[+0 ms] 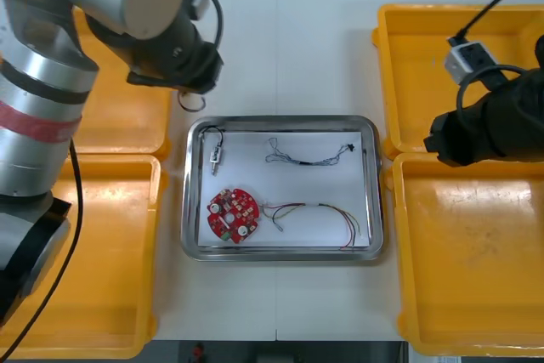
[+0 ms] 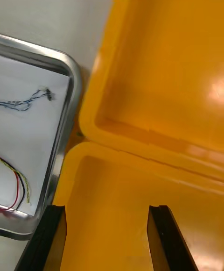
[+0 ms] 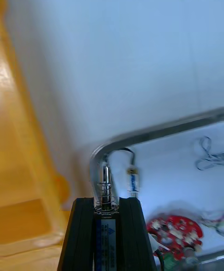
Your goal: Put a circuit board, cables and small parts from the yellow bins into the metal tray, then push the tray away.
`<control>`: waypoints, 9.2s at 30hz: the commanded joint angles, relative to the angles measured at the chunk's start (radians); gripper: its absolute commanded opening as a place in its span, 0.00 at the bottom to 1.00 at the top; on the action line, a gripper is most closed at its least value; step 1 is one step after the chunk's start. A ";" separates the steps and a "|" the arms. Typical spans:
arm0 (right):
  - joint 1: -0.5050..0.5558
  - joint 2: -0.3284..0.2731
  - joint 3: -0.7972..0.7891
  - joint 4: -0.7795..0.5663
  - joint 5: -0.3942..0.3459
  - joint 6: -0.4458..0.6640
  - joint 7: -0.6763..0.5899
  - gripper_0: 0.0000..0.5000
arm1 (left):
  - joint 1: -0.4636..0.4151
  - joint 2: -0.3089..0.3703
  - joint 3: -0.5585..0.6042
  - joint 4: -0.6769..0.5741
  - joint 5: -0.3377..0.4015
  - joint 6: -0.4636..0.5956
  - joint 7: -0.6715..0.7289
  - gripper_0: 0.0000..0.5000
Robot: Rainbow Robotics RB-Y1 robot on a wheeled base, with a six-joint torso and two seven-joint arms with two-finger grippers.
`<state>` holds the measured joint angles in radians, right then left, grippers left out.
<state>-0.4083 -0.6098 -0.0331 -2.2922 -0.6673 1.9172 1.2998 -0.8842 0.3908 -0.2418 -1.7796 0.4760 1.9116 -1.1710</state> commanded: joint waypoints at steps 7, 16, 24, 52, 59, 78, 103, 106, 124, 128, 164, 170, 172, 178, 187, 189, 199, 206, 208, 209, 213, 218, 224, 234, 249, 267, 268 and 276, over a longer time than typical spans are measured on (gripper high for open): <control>0.183 -0.071 -0.237 -0.070 -0.048 0.003 -0.031 1.00 | -0.009 -0.070 -0.257 0.029 0.016 -0.035 0.218 0.00; 0.283 -0.074 -0.356 -0.070 -0.090 0.003 -0.027 1.00 | -0.004 -0.073 -0.353 0.170 -0.019 -0.195 0.221 0.00; 0.350 -0.094 -0.360 -0.070 -0.084 0.003 -0.024 1.00 | -0.002 -0.073 -0.399 0.261 -0.025 -0.282 0.215 0.01; 0.359 -0.117 -0.360 -0.070 -0.127 0.003 -0.017 1.00 | 0.044 -0.018 -0.229 -0.027 0.046 -0.042 0.214 1.00; 0.319 -0.163 -0.312 -0.101 -0.227 0.003 -0.016 1.00 | 0.096 0.085 -0.027 -0.216 0.148 0.008 0.191 1.00; -0.058 -0.140 0.174 -0.162 -0.261 0.003 -0.004 1.00 | 0.429 0.390 0.384 -0.365 0.326 0.008 -0.099 1.00; -0.366 0.127 0.886 0.089 0.011 -0.020 0.450 1.00 | 0.818 0.425 0.553 -0.462 0.316 0.008 -0.124 1.00; -0.366 0.143 0.923 0.134 0.025 -0.055 0.496 1.00 | 0.818 0.425 0.553 -0.462 0.316 0.008 -0.124 1.00; -0.311 0.197 1.093 0.246 0.167 -0.158 0.500 1.00 | 0.818 0.425 0.553 -0.462 0.316 0.008 -0.124 1.00; -0.294 0.222 1.101 0.269 0.193 -0.161 0.500 1.00 | 0.818 0.425 0.553 -0.462 0.316 0.008 -0.124 1.00; -0.307 0.234 1.133 0.352 0.328 -0.225 0.478 0.00 | 0.818 0.425 0.553 -0.462 0.316 0.008 -0.124 1.00; -0.333 0.217 1.099 0.353 0.330 -0.227 0.477 0.00 | 0.818 0.425 0.553 -0.462 0.316 0.008 -0.124 1.00; -0.345 0.217 1.098 0.352 0.328 -0.225 0.478 0.00 | 0.818 0.425 0.553 -0.462 0.316 0.008 -0.124 1.00; -0.391 0.213 1.098 0.353 0.313 -0.227 0.477 0.00 | 0.818 0.425 0.553 -0.462 0.316 0.008 -0.124 1.00; -0.463 0.189 1.098 0.352 0.285 -0.227 0.478 0.00 | 0.818 0.425 0.553 -0.462 0.316 0.008 -0.124 1.00; -0.469 0.185 1.096 0.352 0.285 -0.225 0.478 0.00 | 0.818 0.425 0.553 -0.462 0.316 0.008 -0.124 1.00; -0.547 0.160 1.096 0.413 0.273 -0.245 0.486 0.00 | 0.818 0.425 0.553 -0.462 0.316 0.008 -0.124 1.00; -0.623 0.188 1.093 0.507 0.218 -0.279 0.493 0.00 | 0.818 0.425 0.553 -0.462 0.316 0.008 -0.124 1.00; -0.638 0.193 1.081 0.528 0.190 -0.285 0.493 0.00 | 0.818 0.425 0.553 -0.462 0.316 0.008 -0.124 1.00; -0.647 0.194 1.073 0.540 0.173 -0.288 0.495 0.00 | 0.818 0.425 0.553 -0.462 0.316 0.008 -0.124 1.00; -0.684 0.199 1.070 0.580 0.150 -0.302 0.501 0.00 | 0.818 0.425 0.553 -0.462 0.316 0.008 -0.124 1.00; -0.725 0.209 1.072 0.629 0.120 -0.311 0.512 0.00 | 0.818 0.425 0.553 -0.462 0.316 0.008 -0.124 1.00; -0.782 0.251 1.070 0.723 0.092 -0.322 0.524 0.00 | 0.818 0.425 0.553 -0.462 0.316 0.008 -0.124 1.00; -0.808 0.259 1.067 0.790 0.106 -0.391 0.550 0.00 | 0.818 0.425 0.553 -0.462 0.316 0.008 -0.124 1.00; -0.853 0.274 1.062 0.909 0.127 -0.489 0.587 0.00 | 0.818 0.425 0.553 -0.462 0.316 0.008 -0.124 1.00; -0.908 0.326 0.993 1.119 0.138 -0.615 0.627 0.00 | 0.818 0.425 0.553 -0.462 0.316 0.008 -0.124 1.00; -0.909 0.328 0.993 1.131 0.138 -0.624 0.630 0.00 | 0.818 0.425 0.553 -0.462 0.316 0.008 -0.124 1.00; -0.916 0.326 0.993 1.174 0.141 -0.665 0.659 0.00 | 0.818 0.425 0.553 -0.462 0.316 0.008 -0.124 1.00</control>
<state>-1.2615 -0.3010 0.9872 -1.1145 -0.5386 1.2650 1.9293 -0.0826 0.7745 0.2867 -2.2127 0.7939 1.9141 -1.2495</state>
